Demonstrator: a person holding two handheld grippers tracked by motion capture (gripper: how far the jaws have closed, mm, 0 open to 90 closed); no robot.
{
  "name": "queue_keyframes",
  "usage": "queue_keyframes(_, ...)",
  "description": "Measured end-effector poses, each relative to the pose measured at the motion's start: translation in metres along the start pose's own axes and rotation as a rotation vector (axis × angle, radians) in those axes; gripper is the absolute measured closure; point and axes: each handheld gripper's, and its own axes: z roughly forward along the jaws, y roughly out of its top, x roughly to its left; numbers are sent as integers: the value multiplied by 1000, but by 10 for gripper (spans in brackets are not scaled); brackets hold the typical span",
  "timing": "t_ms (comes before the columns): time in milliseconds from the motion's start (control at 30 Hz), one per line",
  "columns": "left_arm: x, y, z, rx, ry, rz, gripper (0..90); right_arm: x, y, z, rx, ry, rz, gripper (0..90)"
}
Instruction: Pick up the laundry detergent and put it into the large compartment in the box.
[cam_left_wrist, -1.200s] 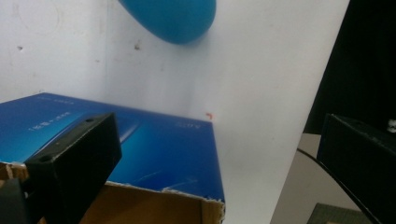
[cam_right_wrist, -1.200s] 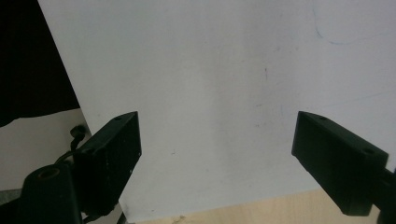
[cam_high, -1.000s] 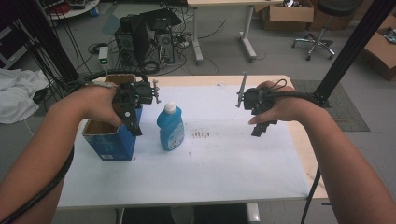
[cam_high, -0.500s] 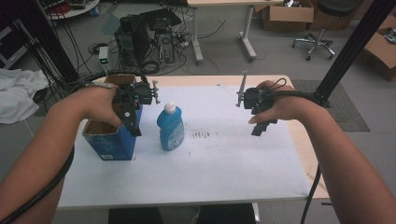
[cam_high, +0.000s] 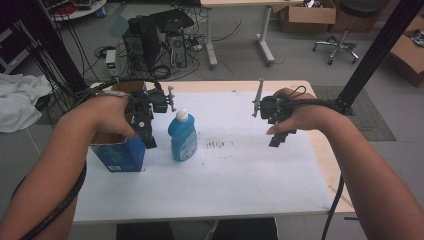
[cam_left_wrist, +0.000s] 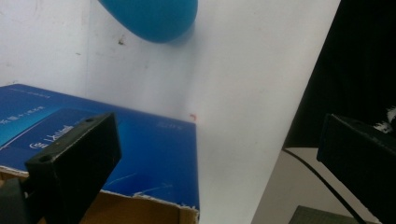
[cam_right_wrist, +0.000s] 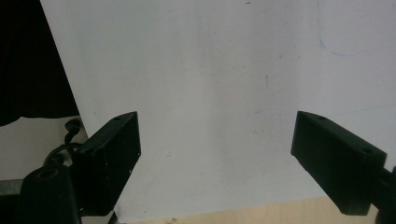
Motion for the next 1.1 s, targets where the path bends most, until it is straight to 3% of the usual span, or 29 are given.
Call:
queue_keyframes(333, -2, 6, -8, 8, -1, -53, 3, 2, -2, 1, -13, -6, -27, 159)
queue_keyframes(433, -3, 7, -9, -9, -23, -80, 2, 2, -2, 2, -16, -6, -38, 159)
queue_keyframes(767, -5, 15, -15, -6, -31, -113, 3, 2, 1, 5, -18, -9, -71, 160)
queue_keyframes(1100, 0, 22, -14, 15, -52, -178, 1, 3, -2, 10, -19, -15, -66, 159)
